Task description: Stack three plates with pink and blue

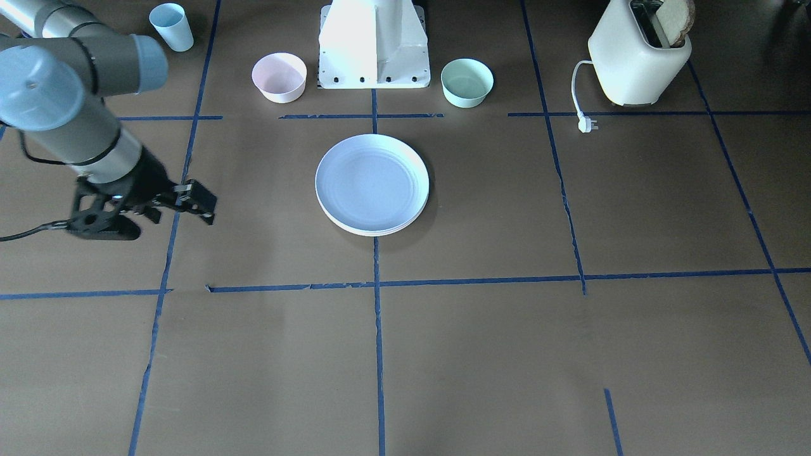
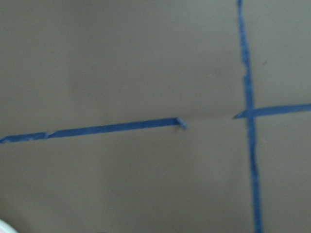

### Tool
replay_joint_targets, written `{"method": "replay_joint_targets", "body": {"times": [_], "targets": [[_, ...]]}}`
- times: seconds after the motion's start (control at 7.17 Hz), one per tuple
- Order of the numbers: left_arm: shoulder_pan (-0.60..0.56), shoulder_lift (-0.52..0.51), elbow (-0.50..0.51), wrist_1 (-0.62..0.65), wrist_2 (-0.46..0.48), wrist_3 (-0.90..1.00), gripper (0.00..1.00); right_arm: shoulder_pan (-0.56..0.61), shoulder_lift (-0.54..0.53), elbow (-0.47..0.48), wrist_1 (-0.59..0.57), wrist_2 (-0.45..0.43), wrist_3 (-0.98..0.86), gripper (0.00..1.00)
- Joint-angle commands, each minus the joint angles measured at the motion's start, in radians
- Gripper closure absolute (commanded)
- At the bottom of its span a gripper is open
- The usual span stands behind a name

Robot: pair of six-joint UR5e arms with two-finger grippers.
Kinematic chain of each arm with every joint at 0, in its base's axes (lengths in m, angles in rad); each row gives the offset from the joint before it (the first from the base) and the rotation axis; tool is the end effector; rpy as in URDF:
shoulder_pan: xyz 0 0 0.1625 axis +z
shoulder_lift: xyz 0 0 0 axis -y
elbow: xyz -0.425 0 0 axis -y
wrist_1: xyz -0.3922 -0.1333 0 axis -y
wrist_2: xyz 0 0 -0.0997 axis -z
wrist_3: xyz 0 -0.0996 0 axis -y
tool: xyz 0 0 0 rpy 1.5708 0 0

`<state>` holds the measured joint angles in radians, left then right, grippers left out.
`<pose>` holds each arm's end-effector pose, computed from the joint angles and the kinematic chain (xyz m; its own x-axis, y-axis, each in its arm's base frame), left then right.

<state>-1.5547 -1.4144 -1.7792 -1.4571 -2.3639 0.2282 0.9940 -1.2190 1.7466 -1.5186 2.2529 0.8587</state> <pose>-0.0556 -0.4216 0.6378 0.6804 0.1940 -0.7067 -0.1745 0.9795 0.1008 -0.2741 -0.5507 0.3741 0.6474 0.0651 0.7593 -0.0519 0.9978 -0.0413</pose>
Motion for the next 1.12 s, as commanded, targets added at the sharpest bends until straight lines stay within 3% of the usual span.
{"method": "replay_joint_targets", "body": {"times": [0.0, 0.14, 0.42, 0.56, 0.98], "targets": [[-0.001, -0.001, 0.01, 0.006, 0.005, 0.0, 0.0, 0.273, -0.147, -0.093, -0.042, 0.069, -0.553, 0.0], [-0.001, 0.002, 0.007, 0.007, 0.005, 0.0, 0.0, 0.393, -0.219, -0.12, -0.045, 0.068, -0.809, 0.0], [-0.002, 0.02, -0.003, -0.002, 0.005, 0.002, 0.0, 0.524, -0.347, -0.133, -0.046, 0.066, -1.01, 0.0], [-0.002, 0.02, 0.0, 0.0, 0.005, 0.002, 0.0, 0.546, -0.399, -0.122, -0.073, 0.062, -1.015, 0.0], [-0.002, 0.032, -0.016, -0.002, 0.005, 0.003, 0.0, 0.545, -0.412, -0.124, -0.071, 0.063, -0.998, 0.0]]}}
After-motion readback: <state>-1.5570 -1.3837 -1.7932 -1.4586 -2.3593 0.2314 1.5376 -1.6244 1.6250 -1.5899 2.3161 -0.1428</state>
